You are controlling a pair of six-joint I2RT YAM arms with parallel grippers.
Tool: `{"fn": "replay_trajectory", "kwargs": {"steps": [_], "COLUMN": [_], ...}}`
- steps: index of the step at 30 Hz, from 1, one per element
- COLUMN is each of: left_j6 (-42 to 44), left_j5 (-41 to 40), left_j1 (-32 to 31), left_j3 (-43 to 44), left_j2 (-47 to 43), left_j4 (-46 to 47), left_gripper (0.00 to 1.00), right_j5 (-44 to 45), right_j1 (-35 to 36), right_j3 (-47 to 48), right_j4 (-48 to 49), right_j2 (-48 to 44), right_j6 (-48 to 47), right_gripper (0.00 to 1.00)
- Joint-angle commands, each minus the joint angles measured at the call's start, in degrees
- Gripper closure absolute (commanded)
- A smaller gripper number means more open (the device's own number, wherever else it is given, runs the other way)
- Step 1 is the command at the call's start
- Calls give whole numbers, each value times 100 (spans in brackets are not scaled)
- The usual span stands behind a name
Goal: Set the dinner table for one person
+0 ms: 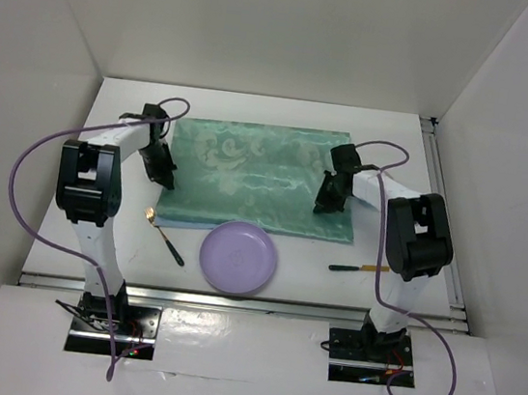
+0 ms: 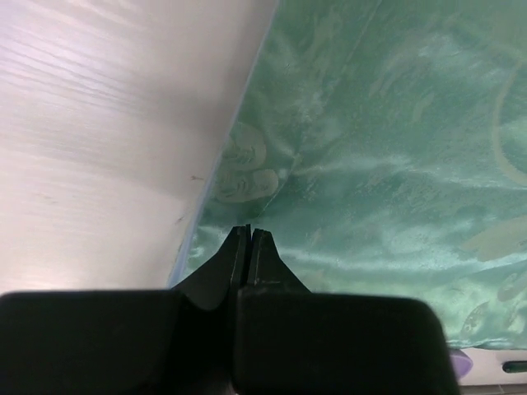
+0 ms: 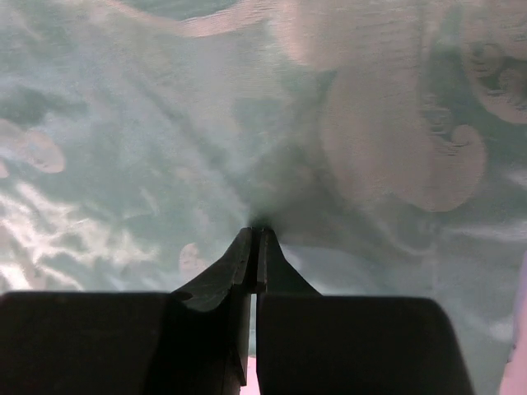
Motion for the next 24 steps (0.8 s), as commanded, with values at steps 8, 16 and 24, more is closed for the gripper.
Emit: {"fn": "replay_trajectory", "kwargs": {"steps": [8, 16, 24], "left_j6": [377, 439, 386], "left_j5": [-715, -531, -222], "left_j1": [-457, -571, -686], "left_j3": [1966, 1511, 719], "left_j2": [-745, -1958, -2584], "left_j4": [-1121, -991, -532], "left_gripper": [54, 52, 52], "right_j5": [552, 933, 300], "right_j1": [479, -1276, -2728], "right_j3": [1429, 604, 708], "right_j4": [-625, -942, -1065], "right_j2": [-1162, -2640, -1984], "right_j6": [-67, -23, -277], "right_gripper": [67, 45, 36]}}
